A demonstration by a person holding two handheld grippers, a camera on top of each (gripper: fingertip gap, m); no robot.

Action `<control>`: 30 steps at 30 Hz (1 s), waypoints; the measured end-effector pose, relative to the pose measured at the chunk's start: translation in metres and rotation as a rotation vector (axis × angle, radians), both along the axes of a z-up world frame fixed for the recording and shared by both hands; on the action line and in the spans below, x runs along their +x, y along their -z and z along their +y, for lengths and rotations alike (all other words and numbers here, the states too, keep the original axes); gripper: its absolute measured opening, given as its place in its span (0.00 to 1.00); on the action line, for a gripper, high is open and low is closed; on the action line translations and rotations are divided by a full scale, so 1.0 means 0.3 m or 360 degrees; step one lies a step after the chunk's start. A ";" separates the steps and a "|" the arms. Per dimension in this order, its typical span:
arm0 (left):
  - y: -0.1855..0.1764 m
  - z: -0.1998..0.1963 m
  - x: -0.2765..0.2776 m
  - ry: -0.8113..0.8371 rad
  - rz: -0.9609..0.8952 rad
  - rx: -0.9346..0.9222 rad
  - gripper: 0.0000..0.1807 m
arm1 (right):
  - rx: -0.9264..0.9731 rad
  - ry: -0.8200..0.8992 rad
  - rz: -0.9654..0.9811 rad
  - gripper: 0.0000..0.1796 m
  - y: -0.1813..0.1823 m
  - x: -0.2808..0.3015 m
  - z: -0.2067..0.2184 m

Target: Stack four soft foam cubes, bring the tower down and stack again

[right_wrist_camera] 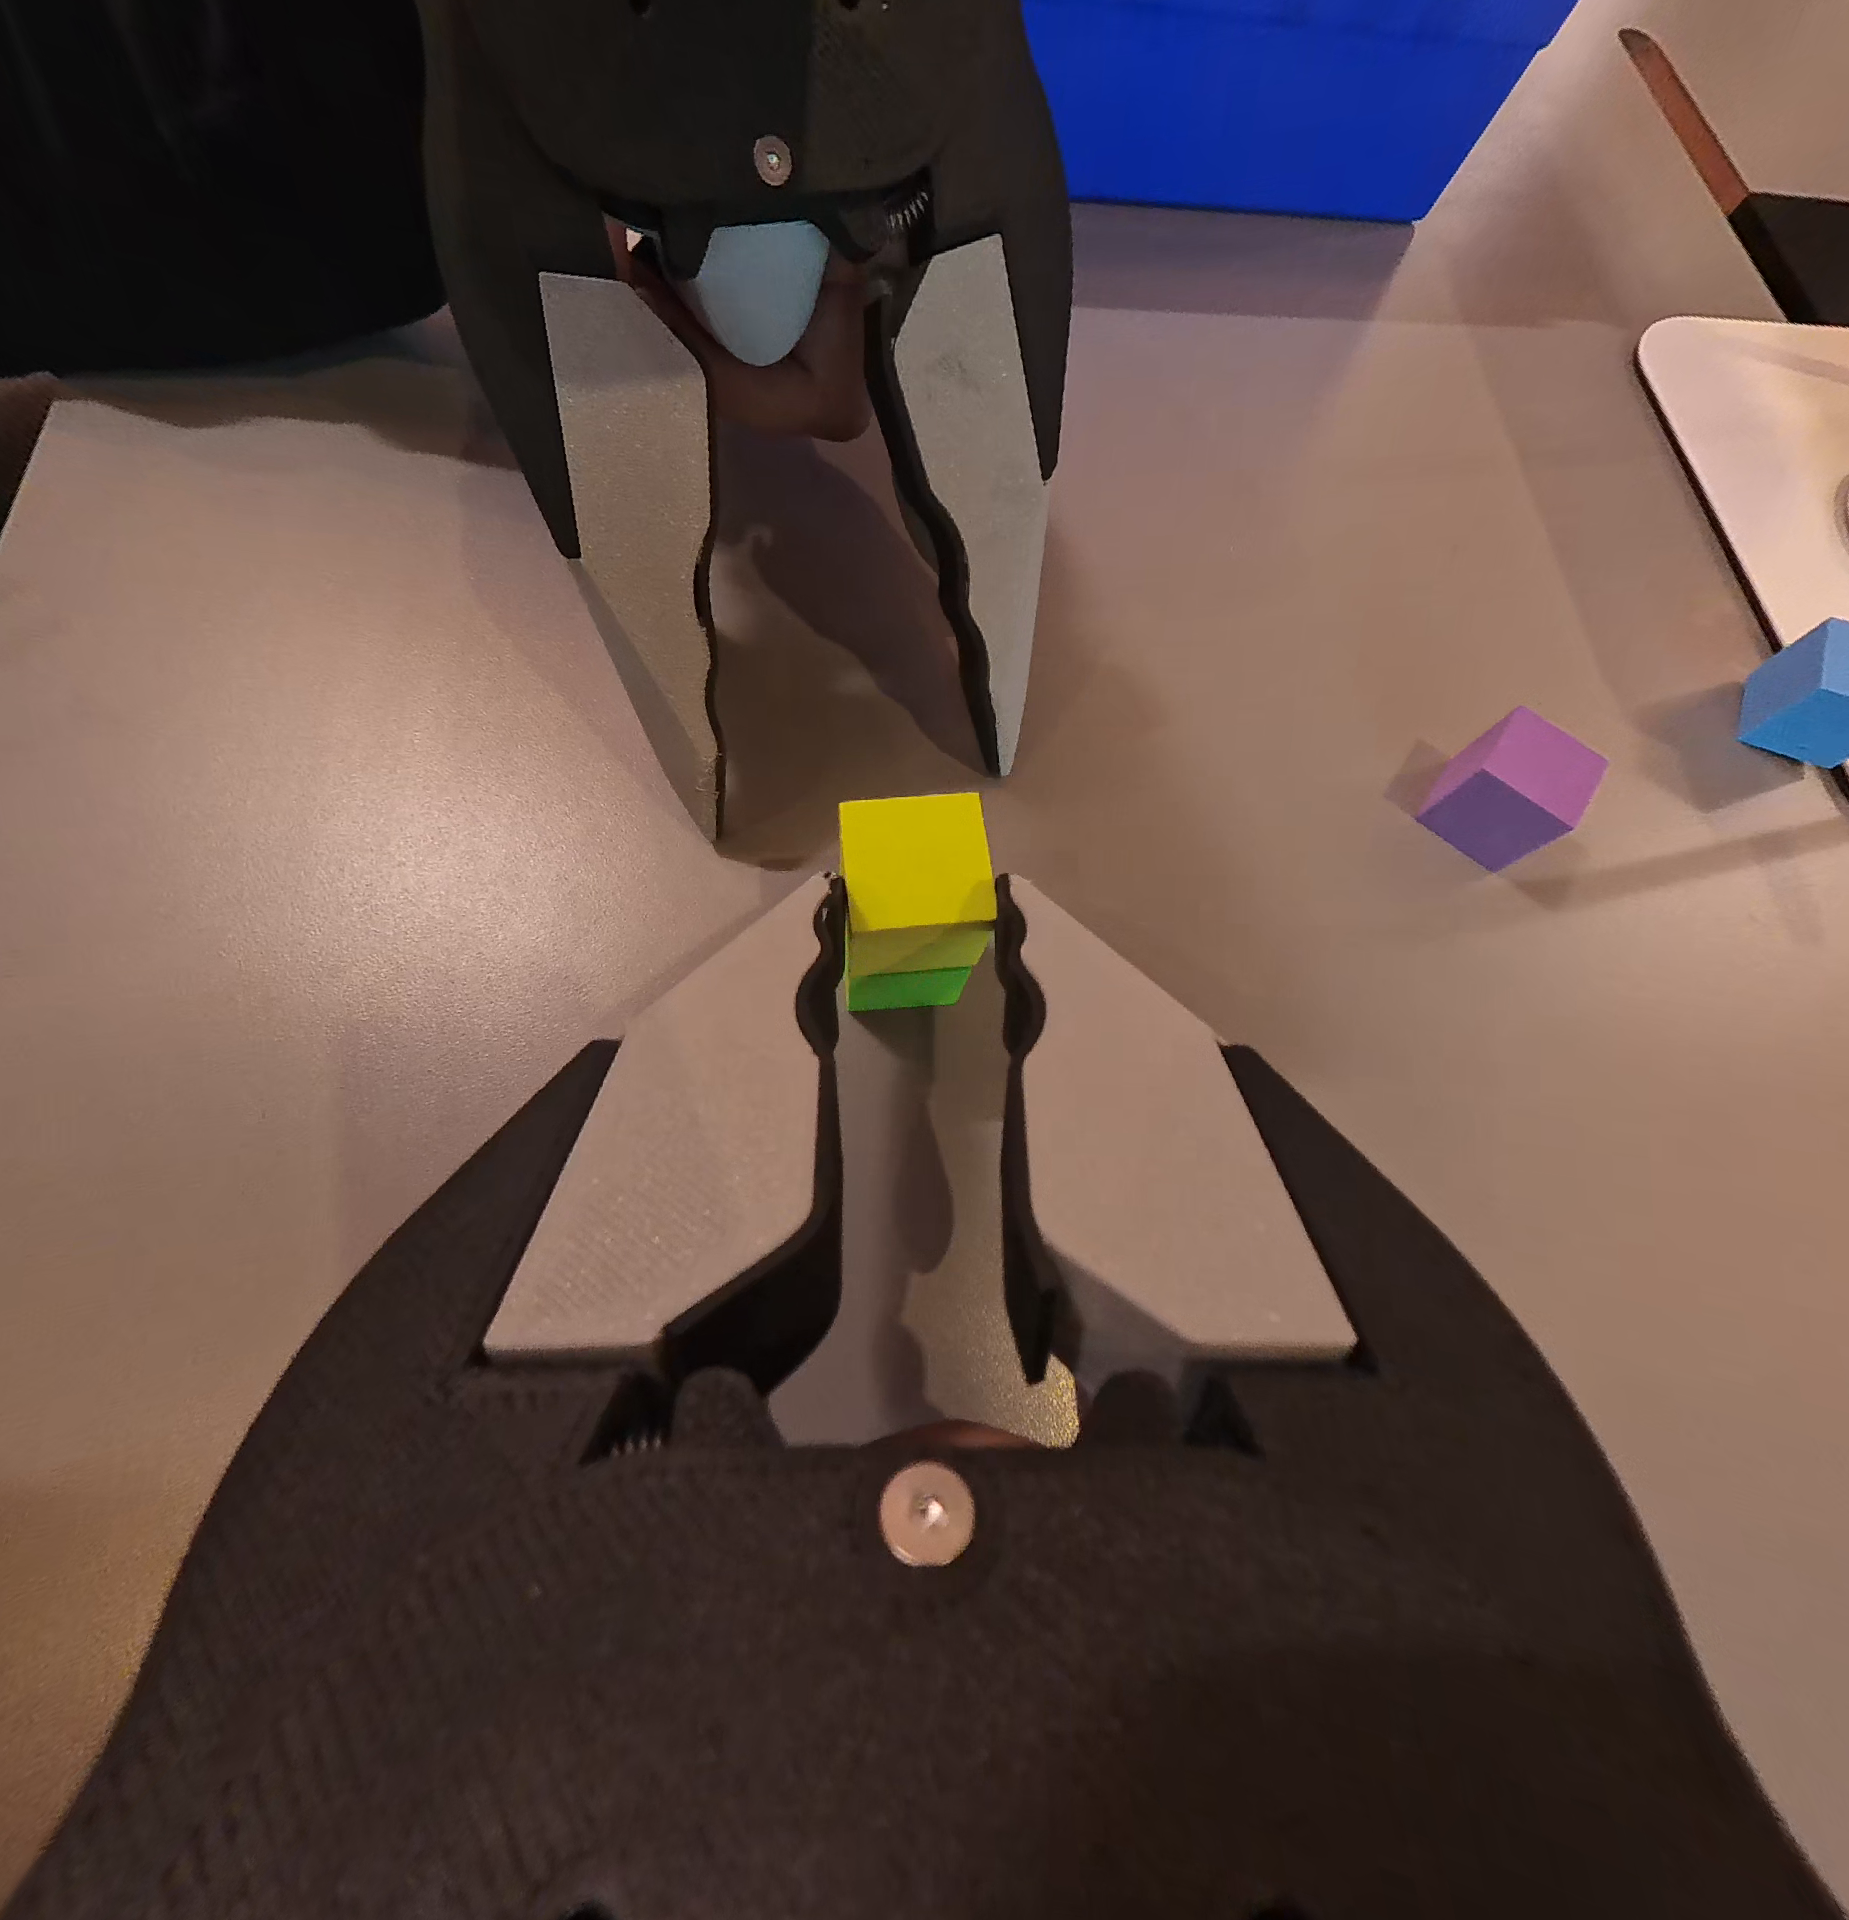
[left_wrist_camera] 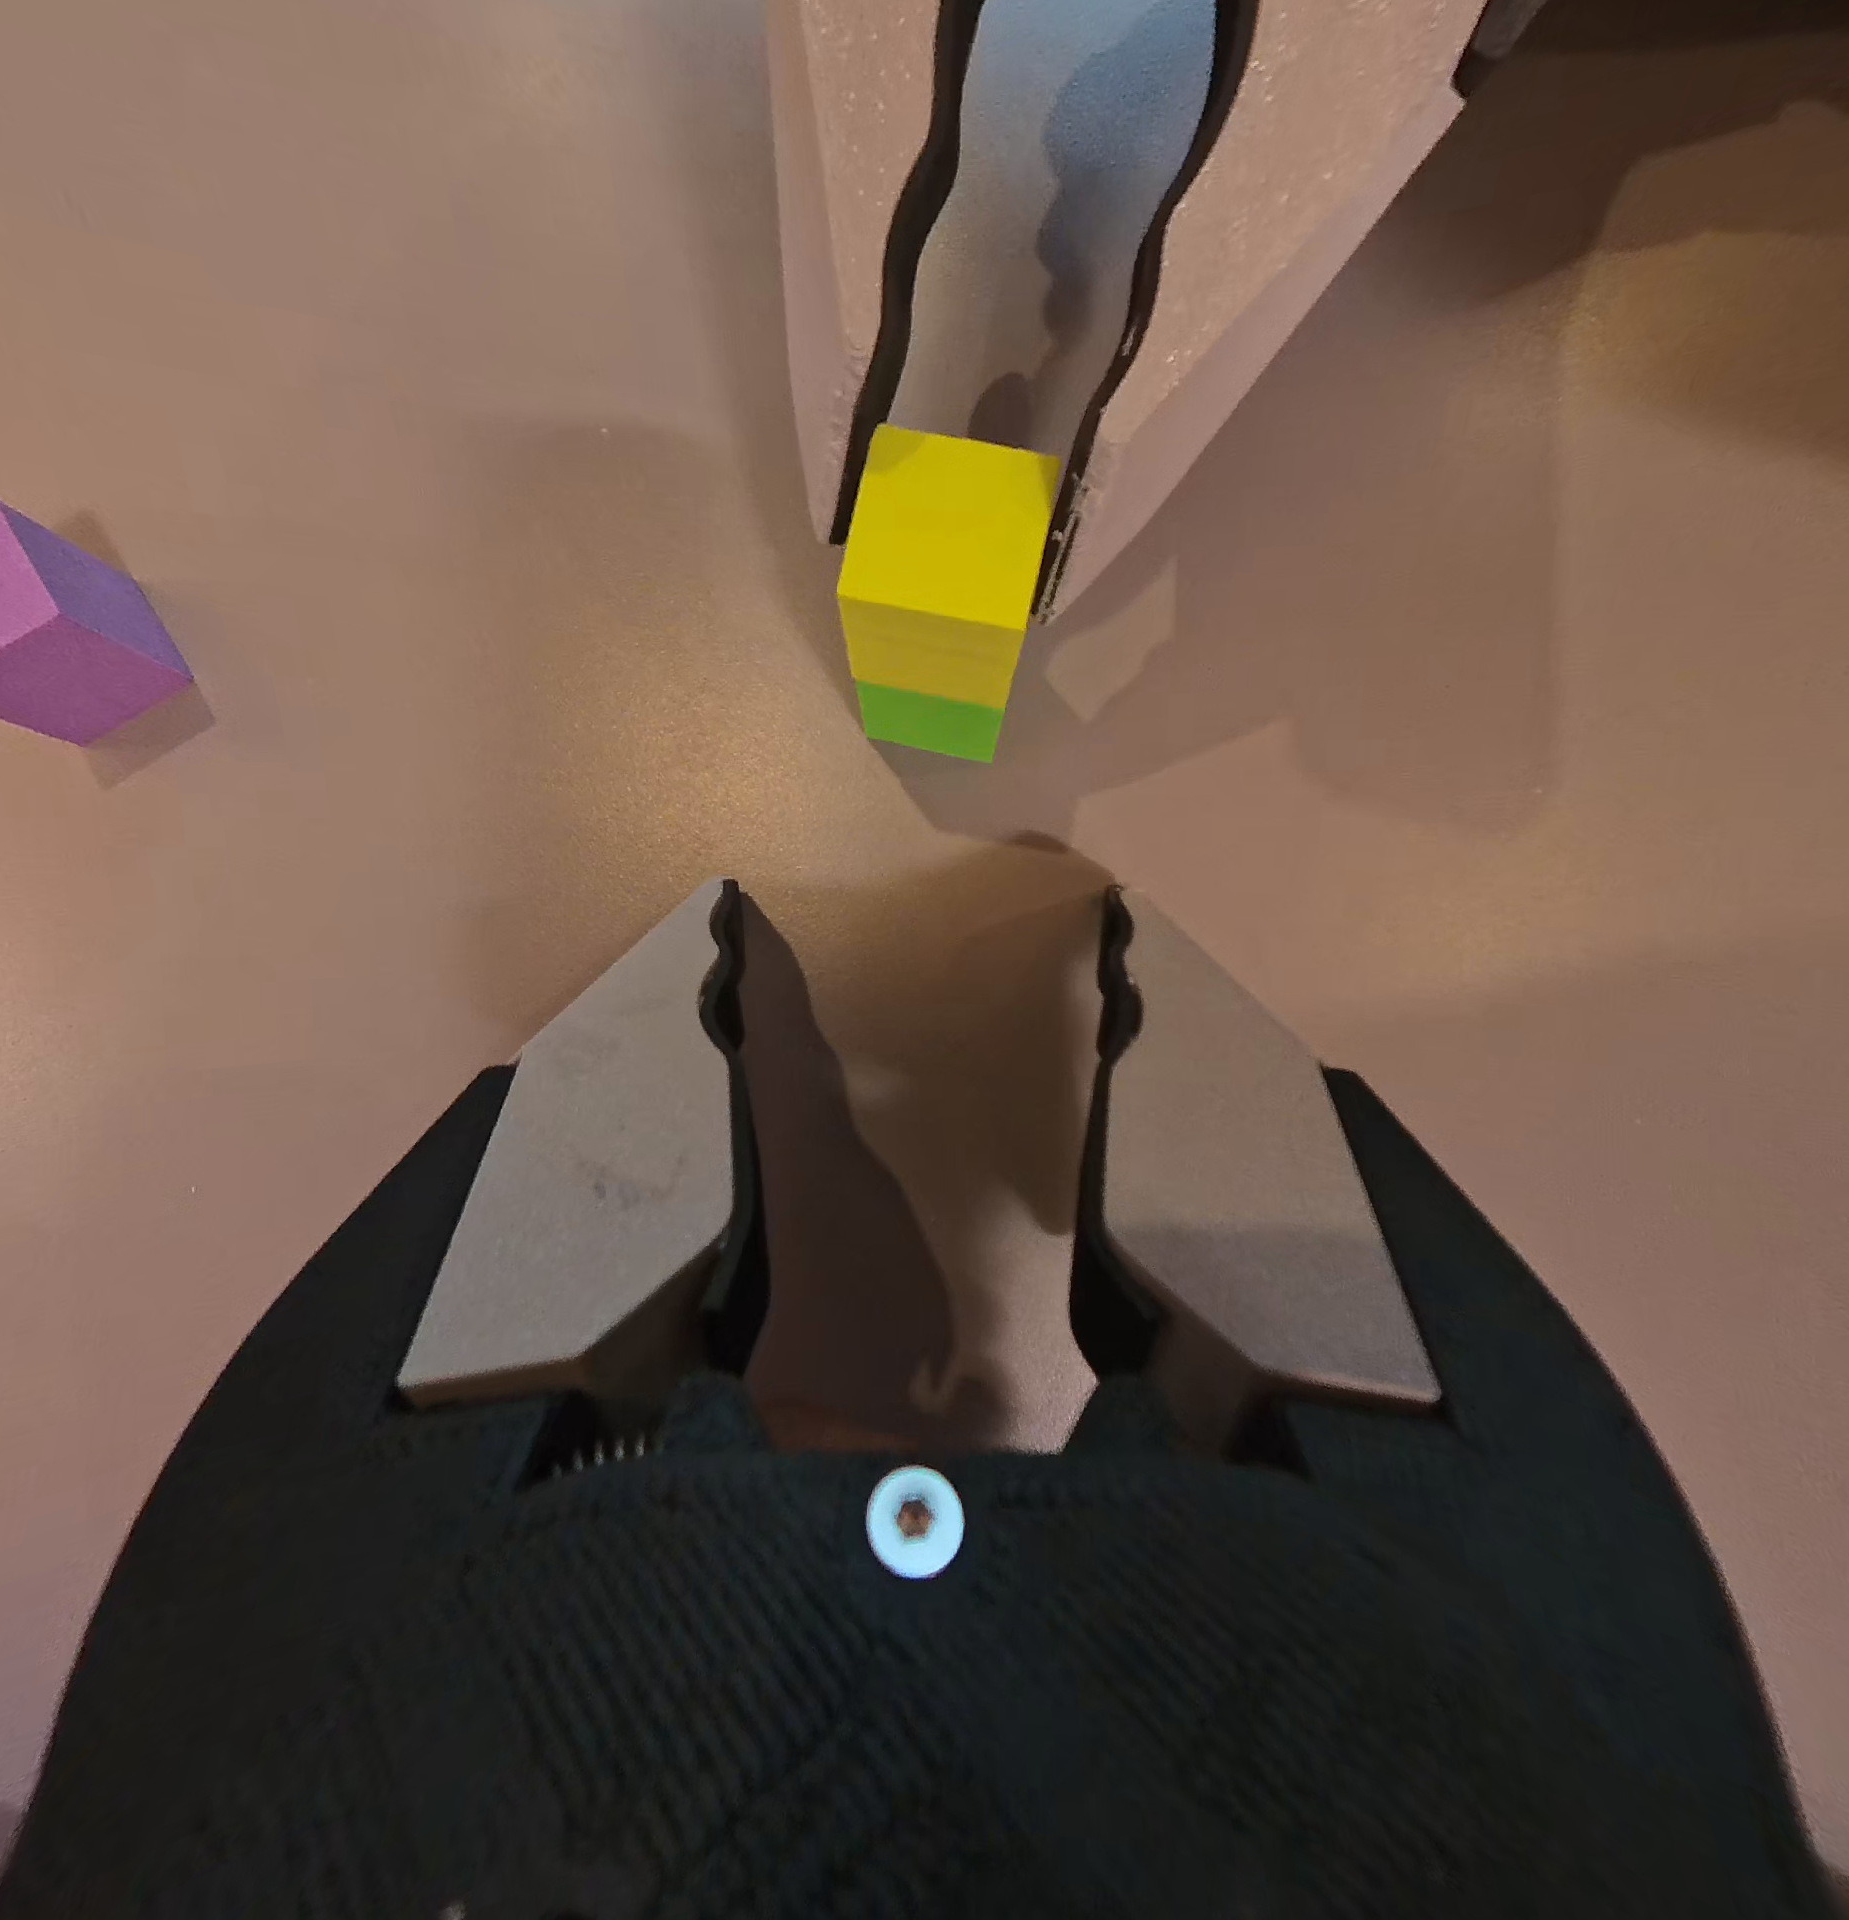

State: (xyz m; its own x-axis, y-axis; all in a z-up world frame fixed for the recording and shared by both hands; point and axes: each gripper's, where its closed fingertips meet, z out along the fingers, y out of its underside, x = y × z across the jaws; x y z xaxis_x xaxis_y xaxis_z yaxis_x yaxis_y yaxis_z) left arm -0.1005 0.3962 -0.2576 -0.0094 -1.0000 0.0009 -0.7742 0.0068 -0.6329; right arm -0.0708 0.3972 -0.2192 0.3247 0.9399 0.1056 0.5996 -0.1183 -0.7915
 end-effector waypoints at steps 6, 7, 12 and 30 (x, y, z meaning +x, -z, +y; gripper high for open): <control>0.000 -0.001 0.000 -0.0001 0.0001 0.0000 0.38 | -0.0005 0.0000 0.0006 0.15 0.001 0.001 0.000; 0.000 -0.001 0.000 -0.0001 0.0001 0.0000 0.38 | -0.0005 0.0001 0.0007 0.15 0.002 0.000 0.001; 0.000 -0.001 0.000 -0.0002 0.0001 0.0000 0.38 | -0.0014 0.0001 0.0022 0.15 0.002 0.000 0.001; -0.010 0.306 -0.005 -0.0692 -0.0154 0.0118 0.35 | -0.0001 0.0223 0.0447 0.22 -0.140 0.071 0.070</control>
State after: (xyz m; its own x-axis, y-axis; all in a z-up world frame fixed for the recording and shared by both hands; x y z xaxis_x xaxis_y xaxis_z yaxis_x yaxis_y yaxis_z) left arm -0.1020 0.4882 -0.2546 0.4150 -0.9084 -0.0510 -0.6524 -0.2581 -0.7125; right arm -0.0495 0.4183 -0.1772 0.4676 0.8839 -0.0069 0.3354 -0.1847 -0.9238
